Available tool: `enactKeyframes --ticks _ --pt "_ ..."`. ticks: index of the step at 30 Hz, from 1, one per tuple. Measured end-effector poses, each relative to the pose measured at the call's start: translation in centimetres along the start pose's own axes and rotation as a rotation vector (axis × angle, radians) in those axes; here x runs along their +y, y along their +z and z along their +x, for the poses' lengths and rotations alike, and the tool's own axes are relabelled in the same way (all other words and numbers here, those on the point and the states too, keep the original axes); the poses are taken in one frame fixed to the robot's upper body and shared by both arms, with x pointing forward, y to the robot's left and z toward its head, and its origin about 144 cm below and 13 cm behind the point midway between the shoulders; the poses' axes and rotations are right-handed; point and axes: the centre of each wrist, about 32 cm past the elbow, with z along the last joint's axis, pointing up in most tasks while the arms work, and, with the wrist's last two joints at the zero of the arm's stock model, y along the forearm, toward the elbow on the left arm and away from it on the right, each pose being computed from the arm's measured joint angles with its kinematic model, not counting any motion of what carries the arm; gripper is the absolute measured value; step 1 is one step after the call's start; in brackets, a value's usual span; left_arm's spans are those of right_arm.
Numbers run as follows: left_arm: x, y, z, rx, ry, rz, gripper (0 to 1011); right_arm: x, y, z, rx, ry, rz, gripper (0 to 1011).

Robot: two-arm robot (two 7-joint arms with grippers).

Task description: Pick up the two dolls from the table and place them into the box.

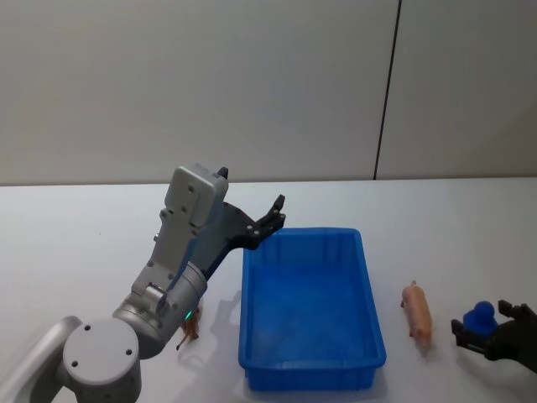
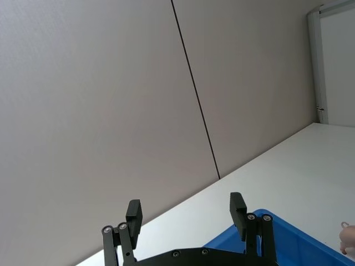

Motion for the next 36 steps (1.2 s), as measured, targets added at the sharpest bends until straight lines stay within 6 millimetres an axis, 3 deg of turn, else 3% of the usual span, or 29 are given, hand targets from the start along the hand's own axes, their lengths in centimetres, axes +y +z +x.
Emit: enactKeyframes --ticks 7,26,36 --pt "0.0 0.0 0.0 0.0 0.0 0.0 1001 0.4 -0.4 0.0 0.011 0.003 -0.022 977" --pt "0.0 0.0 0.0 0.0 0.0 0.0 1001 0.9 -1.0 0.2 0.045 -0.019 -0.03 458" --pt "0.0 0.0 0.0 0.0 0.0 0.0 1001 0.8 -0.6 -0.1 0.032 -0.009 0.039 393"
